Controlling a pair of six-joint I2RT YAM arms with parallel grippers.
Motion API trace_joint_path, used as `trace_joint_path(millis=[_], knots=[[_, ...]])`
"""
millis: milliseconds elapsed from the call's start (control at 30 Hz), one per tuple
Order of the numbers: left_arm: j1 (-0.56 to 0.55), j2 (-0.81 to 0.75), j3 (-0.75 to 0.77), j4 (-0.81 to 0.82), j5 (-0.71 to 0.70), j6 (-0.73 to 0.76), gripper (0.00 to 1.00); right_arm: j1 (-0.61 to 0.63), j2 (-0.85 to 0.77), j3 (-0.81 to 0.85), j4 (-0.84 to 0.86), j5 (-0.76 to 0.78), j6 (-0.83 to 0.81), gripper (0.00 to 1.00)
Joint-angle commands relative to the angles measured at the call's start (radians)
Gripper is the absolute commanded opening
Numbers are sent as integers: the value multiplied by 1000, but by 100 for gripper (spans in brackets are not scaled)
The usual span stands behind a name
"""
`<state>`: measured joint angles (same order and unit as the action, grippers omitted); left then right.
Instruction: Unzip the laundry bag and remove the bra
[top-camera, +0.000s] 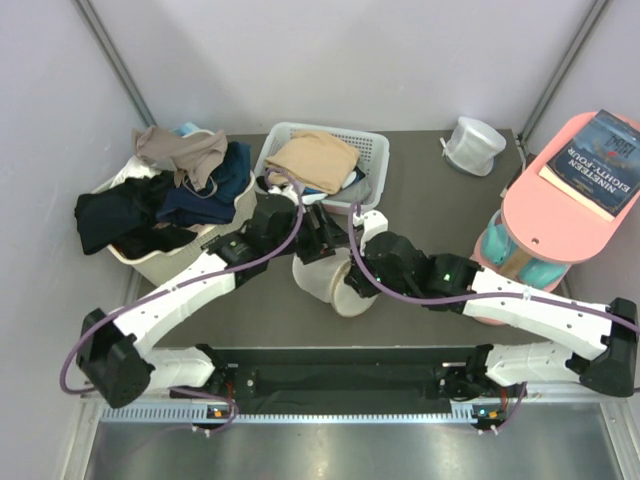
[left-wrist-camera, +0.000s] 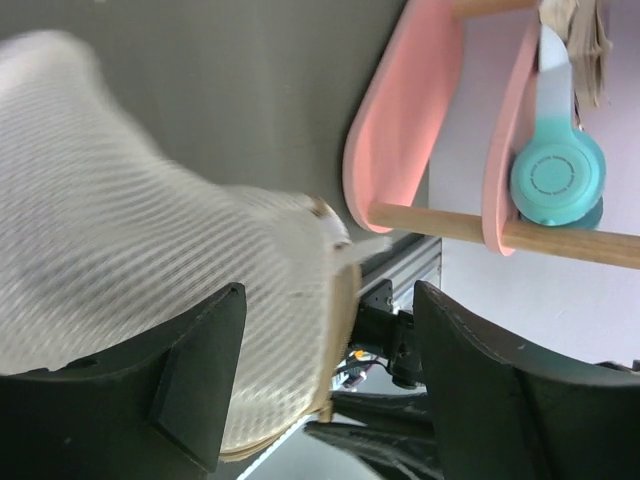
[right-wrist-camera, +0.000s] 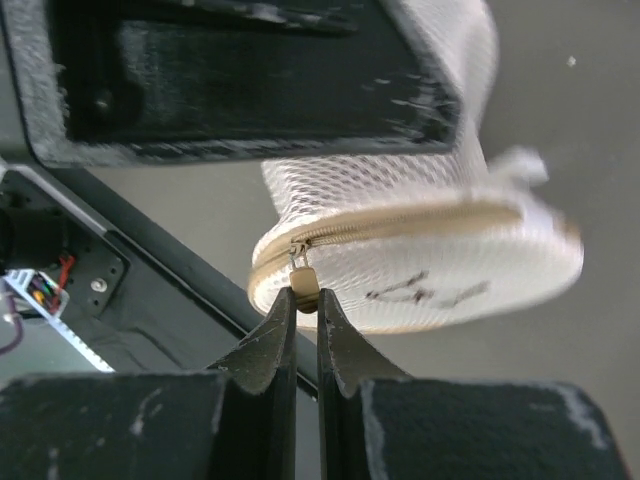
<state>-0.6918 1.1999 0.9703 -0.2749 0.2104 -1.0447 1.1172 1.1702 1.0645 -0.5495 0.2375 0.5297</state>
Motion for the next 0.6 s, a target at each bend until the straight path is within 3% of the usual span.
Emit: trace_joint_path(millis=[0,267,567], knots=[[-52,72,102,141,9,15,72,13,-69,-3,-41,75,21,0],[-94,184,211,-35,14,78,65,13,-116,-21,-59,126,61,0],[-124,228,252,-152,-34,95,47,13,-122,-28,-58,143,81,0]])
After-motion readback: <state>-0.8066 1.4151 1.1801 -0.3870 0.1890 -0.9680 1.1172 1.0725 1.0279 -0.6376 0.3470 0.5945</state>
